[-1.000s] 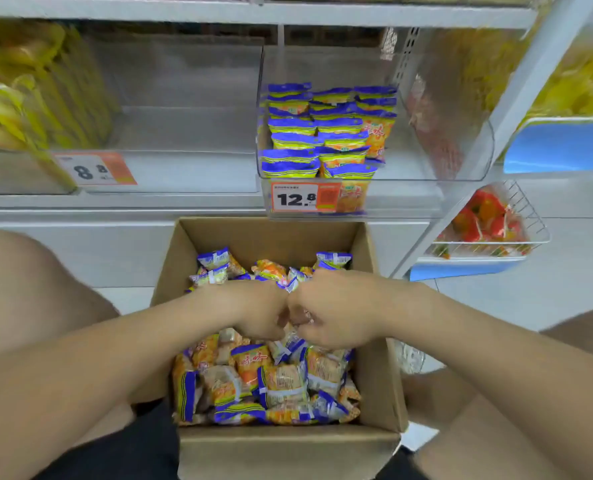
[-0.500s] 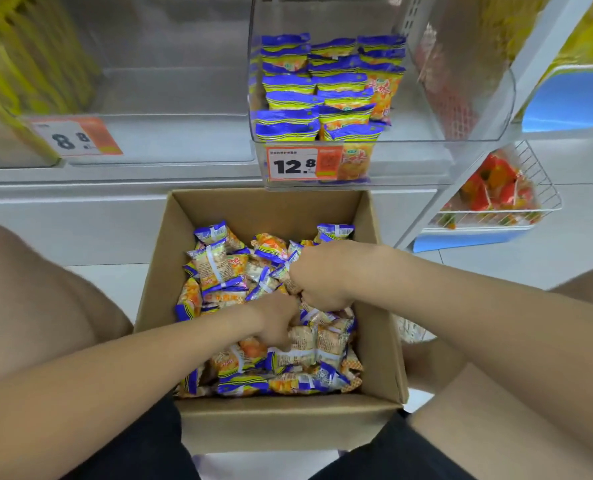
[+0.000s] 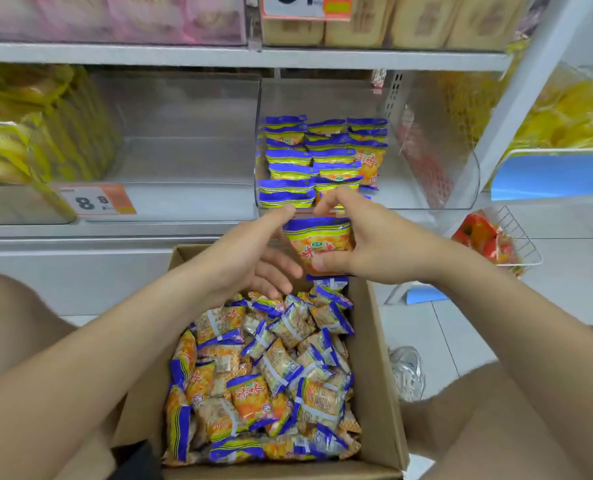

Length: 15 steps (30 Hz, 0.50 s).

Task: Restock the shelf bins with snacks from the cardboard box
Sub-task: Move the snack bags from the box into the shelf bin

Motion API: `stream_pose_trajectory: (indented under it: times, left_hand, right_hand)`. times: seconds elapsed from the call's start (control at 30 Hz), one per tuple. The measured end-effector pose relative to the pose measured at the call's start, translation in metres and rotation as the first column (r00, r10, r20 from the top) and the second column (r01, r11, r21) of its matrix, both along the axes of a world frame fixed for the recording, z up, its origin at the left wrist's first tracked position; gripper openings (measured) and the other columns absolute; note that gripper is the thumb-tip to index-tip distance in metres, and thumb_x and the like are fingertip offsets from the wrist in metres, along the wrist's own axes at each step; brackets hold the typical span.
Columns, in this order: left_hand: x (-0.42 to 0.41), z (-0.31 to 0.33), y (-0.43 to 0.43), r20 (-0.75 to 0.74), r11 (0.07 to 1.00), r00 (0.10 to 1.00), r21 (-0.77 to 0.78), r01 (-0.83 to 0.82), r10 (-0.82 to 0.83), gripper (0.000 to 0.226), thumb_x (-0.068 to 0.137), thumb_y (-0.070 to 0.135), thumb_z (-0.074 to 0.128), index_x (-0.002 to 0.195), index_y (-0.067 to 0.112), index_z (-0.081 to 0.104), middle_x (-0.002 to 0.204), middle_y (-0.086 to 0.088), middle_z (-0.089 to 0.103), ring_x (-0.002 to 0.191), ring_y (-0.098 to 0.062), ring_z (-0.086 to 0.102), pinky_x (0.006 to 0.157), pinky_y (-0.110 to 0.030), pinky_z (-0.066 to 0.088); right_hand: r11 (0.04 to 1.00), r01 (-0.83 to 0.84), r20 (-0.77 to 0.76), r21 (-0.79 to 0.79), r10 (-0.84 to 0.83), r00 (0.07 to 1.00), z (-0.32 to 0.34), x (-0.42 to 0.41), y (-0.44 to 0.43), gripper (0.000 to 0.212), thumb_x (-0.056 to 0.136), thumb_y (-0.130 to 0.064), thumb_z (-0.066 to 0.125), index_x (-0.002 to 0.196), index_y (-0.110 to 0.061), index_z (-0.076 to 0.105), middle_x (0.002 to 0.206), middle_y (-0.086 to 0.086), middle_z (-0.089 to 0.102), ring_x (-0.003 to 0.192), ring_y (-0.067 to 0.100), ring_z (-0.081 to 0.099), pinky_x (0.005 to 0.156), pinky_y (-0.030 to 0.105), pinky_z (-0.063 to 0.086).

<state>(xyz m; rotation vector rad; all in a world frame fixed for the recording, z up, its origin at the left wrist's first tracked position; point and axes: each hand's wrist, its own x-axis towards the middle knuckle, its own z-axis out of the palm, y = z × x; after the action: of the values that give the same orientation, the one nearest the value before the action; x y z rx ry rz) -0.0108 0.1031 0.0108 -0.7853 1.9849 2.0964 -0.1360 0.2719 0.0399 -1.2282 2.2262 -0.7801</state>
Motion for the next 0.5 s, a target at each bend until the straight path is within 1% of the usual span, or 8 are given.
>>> stream_pose_trajectory:
  times: [0.07, 0.13, 0.17, 0.23, 0.3, 0.37, 0.43, 0.5]
  left_hand:
    - [0.001, 0.013, -0.002, -0.181, 0.987, 0.983, -0.157, -0.041, 0.012, 0.040, 0.102, 0.050, 0.058, 0.111, 0.014, 0.073, 0.096, -0.008, 0.079, 0.074, -0.030, 0.076, 0.062, -0.039, 0.061]
    - [0.000, 0.020, -0.004, -0.315, 0.979, 0.949, -0.200, -0.031, -0.034, 0.019, 0.100, 0.029, 0.068, 0.113, 0.016, 0.074, 0.101, -0.006, 0.079, 0.085, -0.031, 0.078, 0.075, -0.046, 0.064]
    - [-0.001, 0.021, -0.006, -0.336, 0.976, 0.940, -0.216, -0.018, -0.057, 0.017, 0.097, 0.021, 0.072, 0.113, 0.015, 0.073, 0.099, -0.006, 0.079, 0.085, -0.030, 0.078, 0.075, -0.044, 0.063]
    - [-0.007, 0.018, -0.008, -0.347, 0.964, 0.937, -0.260, -0.047, -0.048, 0.020, 0.093, 0.016, 0.077, 0.111, 0.012, 0.071, 0.094, -0.007, 0.079, 0.080, -0.023, 0.076, 0.067, -0.039, 0.060]
    - [-0.014, 0.015, -0.009, -0.387, 0.945, 0.922, -0.298, -0.137, 0.012, 0.023, 0.092, 0.019, 0.079, 0.111, 0.011, 0.070, 0.095, -0.009, 0.078, 0.075, -0.020, 0.074, 0.061, -0.033, 0.056]
    - [-0.022, 0.012, -0.008, -0.448, 0.897, 0.893, -0.379, -0.227, 0.036, 0.019, 0.093, 0.024, 0.078, 0.111, 0.019, 0.071, 0.098, -0.002, 0.077, 0.078, -0.021, 0.073, 0.062, -0.029, 0.055]
    - [-0.028, 0.009, -0.006, -0.505, 0.789, 0.863, -0.539, -0.295, -0.022, 0.015, 0.096, 0.023, 0.075, 0.110, 0.027, 0.072, 0.099, 0.009, 0.075, 0.082, -0.012, 0.071, 0.067, -0.021, 0.053]
    - [-0.033, 0.003, -0.004, -0.489, 0.624, 0.859, -0.722, -0.298, -0.156, 0.018, 0.096, 0.018, 0.070, 0.110, 0.029, 0.070, 0.107, 0.016, 0.070, 0.093, -0.004, 0.065, 0.077, -0.019, 0.051]
  right_hand:
    - [0.991, 0.104, 0.237, -0.079, -0.082, 0.968, 0.015, -0.007, 0.004, 0.052, 0.084, -0.028, 0.087, 0.127, -0.025, 0.057, 0.111, -0.006, 0.077, 0.098, 0.010, 0.074, 0.091, 0.038, 0.060]
    - [0.972, 0.174, 0.406, -0.160, -0.096, 0.909, 0.021, -0.011, 0.003, 0.045, 0.086, -0.024, 0.085, 0.126, -0.019, 0.067, 0.114, -0.002, 0.078, 0.106, 0.015, 0.075, 0.097, 0.041, 0.060]
    - [0.959, 0.223, 0.479, -0.178, -0.114, 0.871, 0.022, -0.011, 0.002, 0.042, 0.087, -0.023, 0.084, 0.126, -0.016, 0.068, 0.114, 0.001, 0.078, 0.106, 0.018, 0.075, 0.099, 0.044, 0.059]
    - [0.937, 0.301, 0.574, -0.176, -0.151, 0.805, 0.023, -0.011, -0.001, 0.038, 0.091, -0.023, 0.080, 0.126, -0.014, 0.068, 0.112, 0.004, 0.079, 0.104, 0.022, 0.077, 0.098, 0.047, 0.059]
    - [0.942, 0.283, 0.536, -0.179, -0.148, 0.831, 0.025, -0.017, -0.002, 0.037, 0.093, -0.023, 0.078, 0.127, -0.015, 0.067, 0.112, 0.003, 0.079, 0.104, 0.021, 0.077, 0.095, 0.042, 0.058]
    - [0.934, 0.271, 0.469, -0.233, -0.136, 0.873, 0.032, -0.030, -0.001, 0.038, 0.094, -0.019, 0.077, 0.129, -0.014, 0.063, 0.114, 0.004, 0.079, 0.105, 0.021, 0.076, 0.091, 0.038, 0.059]
    - [0.867, 0.362, 0.435, -0.341, -0.196, 0.879, 0.039, -0.053, 0.001, 0.038, 0.096, -0.012, 0.074, 0.131, -0.010, 0.059, 0.114, 0.007, 0.078, 0.106, 0.023, 0.076, 0.086, 0.034, 0.060]
    - [0.775, 0.470, 0.366, -0.424, -0.328, 0.871, 0.042, -0.084, 0.005, 0.039, 0.097, -0.007, 0.072, 0.131, -0.005, 0.054, 0.114, 0.009, 0.078, 0.106, 0.021, 0.075, 0.087, 0.036, 0.062]
